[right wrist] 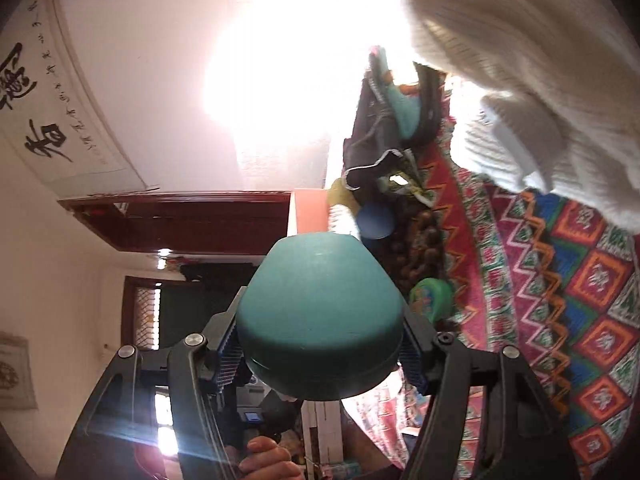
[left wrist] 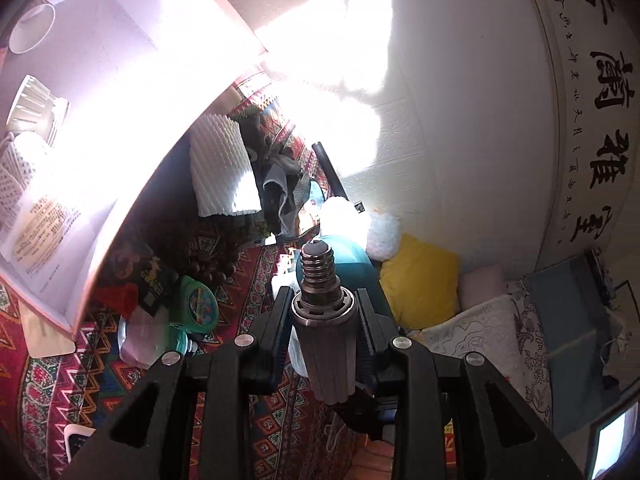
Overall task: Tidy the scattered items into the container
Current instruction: 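Grasp the white foam net with the left tool while the right tool grasps the teal slipper, then drop the teal slipper into the pink box with the right tool while the left tool holds the foam net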
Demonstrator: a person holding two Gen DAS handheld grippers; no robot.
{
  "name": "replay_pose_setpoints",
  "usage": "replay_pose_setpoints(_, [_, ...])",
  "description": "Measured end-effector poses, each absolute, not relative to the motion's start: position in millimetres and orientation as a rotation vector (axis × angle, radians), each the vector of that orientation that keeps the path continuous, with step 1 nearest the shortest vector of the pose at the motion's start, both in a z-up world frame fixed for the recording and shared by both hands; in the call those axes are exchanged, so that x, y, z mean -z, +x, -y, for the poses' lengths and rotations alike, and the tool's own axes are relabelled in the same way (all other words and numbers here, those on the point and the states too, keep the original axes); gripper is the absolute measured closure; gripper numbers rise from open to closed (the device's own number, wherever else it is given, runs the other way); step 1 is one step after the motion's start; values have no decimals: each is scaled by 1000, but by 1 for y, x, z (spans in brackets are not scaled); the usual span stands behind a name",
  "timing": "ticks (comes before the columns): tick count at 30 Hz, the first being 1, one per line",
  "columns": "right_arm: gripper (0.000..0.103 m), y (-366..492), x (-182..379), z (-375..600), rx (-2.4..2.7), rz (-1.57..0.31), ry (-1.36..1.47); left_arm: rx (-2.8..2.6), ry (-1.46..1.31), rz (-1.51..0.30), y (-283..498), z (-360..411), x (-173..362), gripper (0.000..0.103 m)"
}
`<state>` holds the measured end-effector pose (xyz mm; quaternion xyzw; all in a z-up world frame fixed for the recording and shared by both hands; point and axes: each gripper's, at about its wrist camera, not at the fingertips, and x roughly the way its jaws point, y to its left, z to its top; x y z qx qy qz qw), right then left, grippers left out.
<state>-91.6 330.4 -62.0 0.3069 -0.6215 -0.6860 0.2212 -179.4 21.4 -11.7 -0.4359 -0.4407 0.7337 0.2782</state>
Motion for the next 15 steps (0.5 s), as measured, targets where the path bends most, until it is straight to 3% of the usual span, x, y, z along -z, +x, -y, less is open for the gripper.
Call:
replay_pose_setpoints(5, [39,-108,15,-270,1860,1566,814,-2083,-1037,1259,-201,100,-14,76])
replay_pose_setpoints(8, [39,-125,-16,-224,1852,1465,814,-2119,-975,1292,-226,134,-31,76])
replay_pose_setpoints(11, [38,-159,-40,-172,1872,1390,806,-2295,-867,1171,-239,156,-57,76])
replay_pose_setpoints(12, [33,-166,-50,-158,1905,1362,797,-2392,-839,1082,-236,168,-71,71])
replay_pose_setpoints(13, [25,-172,-62,-143,1943,1314,794,-2484,-810,990,-231,183,-86,50])
replay_pose_setpoints(14, [1,-176,-75,-130,1995,1253,800,-2560,-772,928,-228,193,-96,21])
replay_pose_setpoints(15, [1,-178,-87,-120,2071,1190,818,-2629,-726,906,-224,200,-101,13])
